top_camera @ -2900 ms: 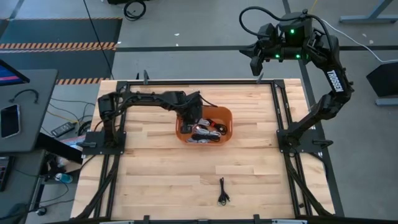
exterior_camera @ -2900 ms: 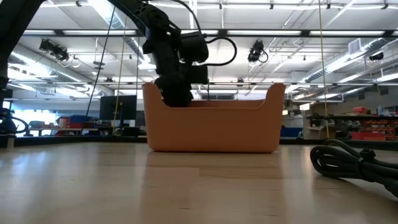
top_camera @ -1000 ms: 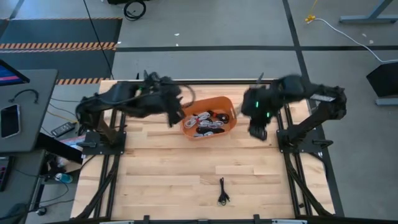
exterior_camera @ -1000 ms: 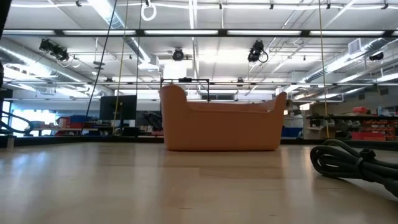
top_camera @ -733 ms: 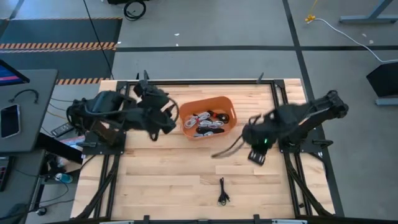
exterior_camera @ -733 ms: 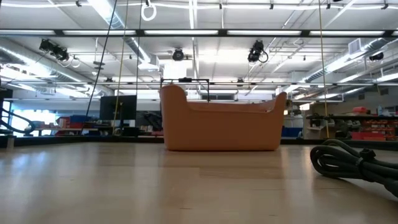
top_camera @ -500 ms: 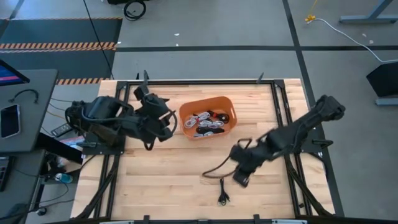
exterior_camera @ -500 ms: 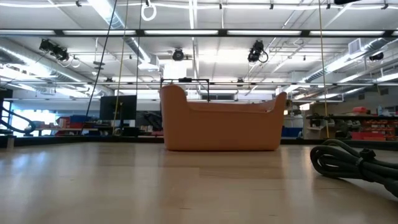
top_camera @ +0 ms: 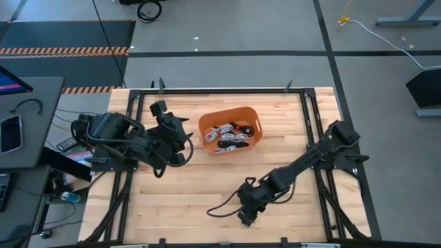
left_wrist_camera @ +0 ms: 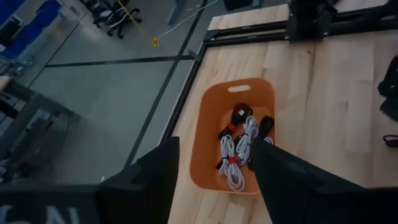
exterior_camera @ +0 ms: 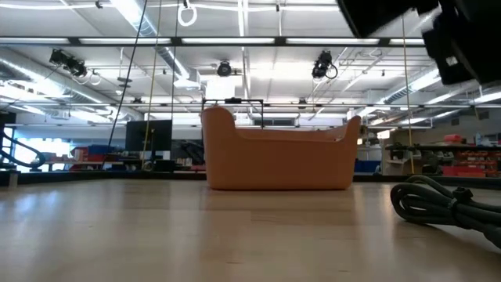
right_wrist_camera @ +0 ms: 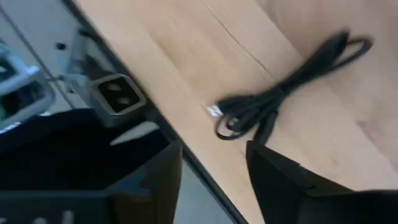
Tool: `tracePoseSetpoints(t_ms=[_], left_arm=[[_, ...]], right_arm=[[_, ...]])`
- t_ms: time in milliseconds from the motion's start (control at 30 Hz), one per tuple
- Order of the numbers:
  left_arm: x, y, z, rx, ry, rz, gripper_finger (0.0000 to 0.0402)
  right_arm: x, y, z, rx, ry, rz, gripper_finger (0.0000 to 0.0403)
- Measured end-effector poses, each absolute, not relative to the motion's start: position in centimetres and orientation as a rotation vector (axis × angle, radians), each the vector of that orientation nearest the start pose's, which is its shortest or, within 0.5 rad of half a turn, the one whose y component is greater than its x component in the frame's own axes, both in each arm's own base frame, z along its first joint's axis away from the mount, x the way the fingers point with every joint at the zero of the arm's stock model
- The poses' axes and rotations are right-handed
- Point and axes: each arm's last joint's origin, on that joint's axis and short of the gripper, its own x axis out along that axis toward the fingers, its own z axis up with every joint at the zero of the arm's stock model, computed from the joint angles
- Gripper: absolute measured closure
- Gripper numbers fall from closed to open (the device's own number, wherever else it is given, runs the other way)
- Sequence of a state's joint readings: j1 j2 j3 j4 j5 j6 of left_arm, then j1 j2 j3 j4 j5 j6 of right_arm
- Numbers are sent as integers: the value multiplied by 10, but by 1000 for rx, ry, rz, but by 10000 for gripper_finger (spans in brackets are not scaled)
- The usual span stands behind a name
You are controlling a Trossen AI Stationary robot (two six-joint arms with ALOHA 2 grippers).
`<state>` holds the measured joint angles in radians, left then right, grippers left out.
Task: Pick and place USB-C Cables
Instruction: Put the black USB cable into the orange bin
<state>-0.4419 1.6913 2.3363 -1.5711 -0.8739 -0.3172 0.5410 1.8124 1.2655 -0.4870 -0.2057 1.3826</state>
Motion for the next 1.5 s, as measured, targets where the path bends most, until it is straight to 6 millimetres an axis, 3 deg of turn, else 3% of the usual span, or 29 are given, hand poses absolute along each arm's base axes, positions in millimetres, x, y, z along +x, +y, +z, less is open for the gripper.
tracePoseSetpoints(t_ms=[133,367,533,700,800,967,1067,1267,1500], left_arm=[[246,-97,492,278,655,488,196],[244,-101,492,283,652,472,196],[244,-101,492,283,652,472,196],[244,-101,492,283,652,472,196],[244,-101,492,297,656,468,196],[244,-101,492,305,659,465,196],[244,-101,492,325,664,459,196],[245,-101,492,375,677,444,196],[245,-100,492,405,687,438,196]], right_arm=[[322,202,171,1040,1399,-217,197],[331,206,134,1078,1453,-298,194],[339,207,120,1135,1449,-304,194],[338,204,119,1143,1466,-366,197],[337,203,118,1130,1482,-349,226],[339,204,119,1154,1476,-325,348],[341,205,120,1148,1466,-309,351],[349,197,149,1084,1381,-272,351],[359,153,248,917,1009,-231,351]])
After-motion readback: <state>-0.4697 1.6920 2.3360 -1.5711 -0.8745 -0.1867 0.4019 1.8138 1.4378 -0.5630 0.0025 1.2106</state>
